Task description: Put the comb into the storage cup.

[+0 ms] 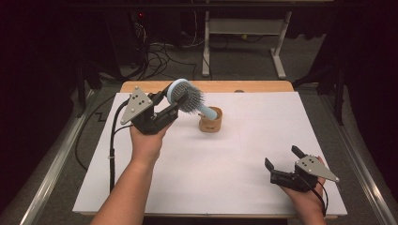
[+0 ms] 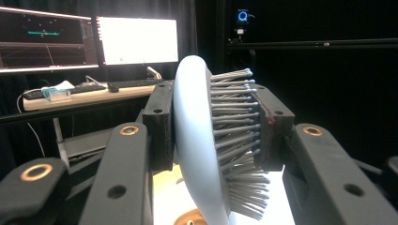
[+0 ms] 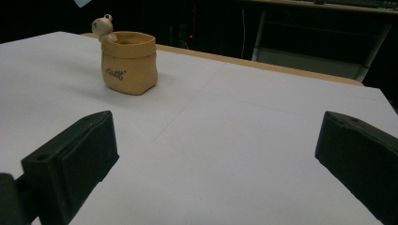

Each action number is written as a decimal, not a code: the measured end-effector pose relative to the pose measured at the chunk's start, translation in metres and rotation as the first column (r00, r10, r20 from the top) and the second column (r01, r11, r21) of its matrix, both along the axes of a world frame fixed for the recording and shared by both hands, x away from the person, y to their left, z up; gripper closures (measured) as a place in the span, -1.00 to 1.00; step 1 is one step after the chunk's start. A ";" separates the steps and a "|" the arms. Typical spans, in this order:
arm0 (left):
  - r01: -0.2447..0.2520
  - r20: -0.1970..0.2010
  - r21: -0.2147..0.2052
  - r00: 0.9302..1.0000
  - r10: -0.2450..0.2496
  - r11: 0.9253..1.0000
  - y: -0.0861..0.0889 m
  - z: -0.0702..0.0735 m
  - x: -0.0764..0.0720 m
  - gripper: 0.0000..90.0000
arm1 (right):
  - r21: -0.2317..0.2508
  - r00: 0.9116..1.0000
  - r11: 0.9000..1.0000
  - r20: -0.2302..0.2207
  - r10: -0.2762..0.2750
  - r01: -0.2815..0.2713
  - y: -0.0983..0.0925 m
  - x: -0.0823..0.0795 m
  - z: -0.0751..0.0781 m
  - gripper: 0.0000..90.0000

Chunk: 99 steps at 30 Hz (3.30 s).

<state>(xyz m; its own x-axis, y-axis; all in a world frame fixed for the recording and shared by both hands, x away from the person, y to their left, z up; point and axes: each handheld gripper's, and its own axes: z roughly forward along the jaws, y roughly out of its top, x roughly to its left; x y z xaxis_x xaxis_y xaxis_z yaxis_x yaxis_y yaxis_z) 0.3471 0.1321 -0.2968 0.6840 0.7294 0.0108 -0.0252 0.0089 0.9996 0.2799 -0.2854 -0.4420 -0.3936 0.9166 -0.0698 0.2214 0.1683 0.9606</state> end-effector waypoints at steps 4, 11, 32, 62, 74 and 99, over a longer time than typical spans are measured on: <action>-0.005 -0.007 0.005 1.000 0.005 1.000 -0.004 -0.003 0.007 0.29 | 0.001 1.000 1.000 0.000 0.000 0.000 0.000 0.000 0.000 -1.00; -0.011 -0.030 -0.009 1.000 0.010 1.000 -0.007 -0.007 0.020 0.29 | 0.001 1.000 1.000 0.000 0.003 -0.003 0.001 0.000 0.000 -1.00; -0.028 -0.054 0.018 0.998 0.029 0.999 -0.019 -0.008 0.050 0.29 | 0.003 1.000 1.000 0.001 0.005 -0.005 0.002 0.001 -0.001 -1.00; -0.028 -0.128 0.070 0.991 0.037 0.997 -0.025 -0.022 0.073 0.29 | 0.009 1.000 1.000 -0.008 0.008 -0.008 0.000 0.002 -0.002 -1.00; -0.024 -0.155 0.080 0.987 0.036 0.996 -0.030 -0.029 0.080 0.29 | 0.016 1.000 1.000 -0.007 0.007 -0.006 0.000 0.002 -0.002 -1.00; -0.019 -0.161 0.085 0.986 0.032 0.996 -0.031 -0.031 0.081 0.29 | 0.010 1.000 1.000 -0.006 0.006 -0.006 0.000 0.002 -0.002 -1.00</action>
<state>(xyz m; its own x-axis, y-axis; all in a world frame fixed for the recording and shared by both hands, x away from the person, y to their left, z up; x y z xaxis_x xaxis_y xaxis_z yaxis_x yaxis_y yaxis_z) 0.4283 0.1010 -0.3278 0.6628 0.7478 -0.0377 0.1383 -0.0728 0.9877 0.2824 -0.2851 -0.4444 -0.3992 0.9150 -0.0580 0.2258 0.1595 0.9610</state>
